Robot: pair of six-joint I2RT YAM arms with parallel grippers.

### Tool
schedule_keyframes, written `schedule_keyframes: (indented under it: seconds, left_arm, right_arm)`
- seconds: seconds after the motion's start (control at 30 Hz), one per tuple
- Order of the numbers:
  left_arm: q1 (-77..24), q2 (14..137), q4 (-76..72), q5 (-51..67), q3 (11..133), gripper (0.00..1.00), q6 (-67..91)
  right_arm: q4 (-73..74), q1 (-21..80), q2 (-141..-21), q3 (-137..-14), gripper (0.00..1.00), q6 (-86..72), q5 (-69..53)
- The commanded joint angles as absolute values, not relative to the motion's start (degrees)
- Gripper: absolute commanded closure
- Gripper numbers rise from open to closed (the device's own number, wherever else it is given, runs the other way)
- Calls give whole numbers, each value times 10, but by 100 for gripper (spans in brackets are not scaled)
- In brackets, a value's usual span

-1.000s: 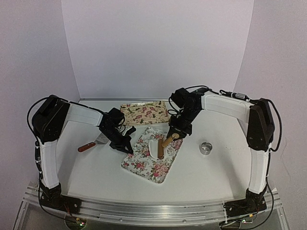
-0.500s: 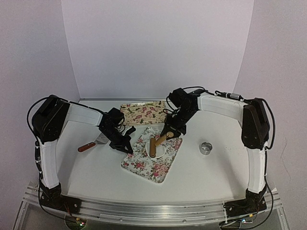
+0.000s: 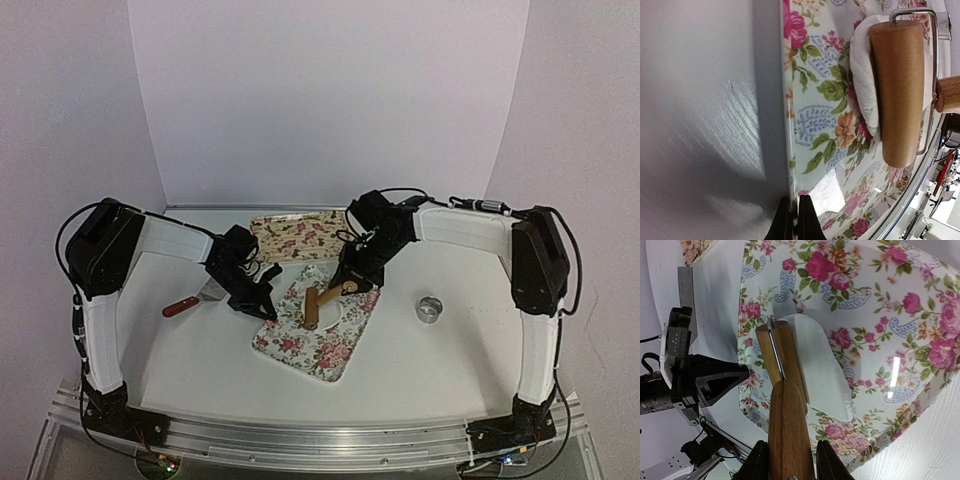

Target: Roll out the dumpling wrappers from the dough

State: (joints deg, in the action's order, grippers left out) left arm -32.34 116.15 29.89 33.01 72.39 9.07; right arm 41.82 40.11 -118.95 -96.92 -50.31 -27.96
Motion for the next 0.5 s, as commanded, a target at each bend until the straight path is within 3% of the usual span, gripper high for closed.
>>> schedule_keyframes:
  seconds: [0.0, 0.23, 0.47]
  left_arm:
    - [-300, 1150, 304, 279, 698, 100, 93]
    - [-296, 1148, 293, 294, 692, 100, 93]
    - [-297, 1144, 282, 312, 691, 100, 90]
  right_arm:
    - [579, 372, -1186, -844, 100, -520, -124]
    - [578, 362, -1168, -803, 100, -516, -125]
    - [577, 399, -1253, -908, 100, -507, -154]
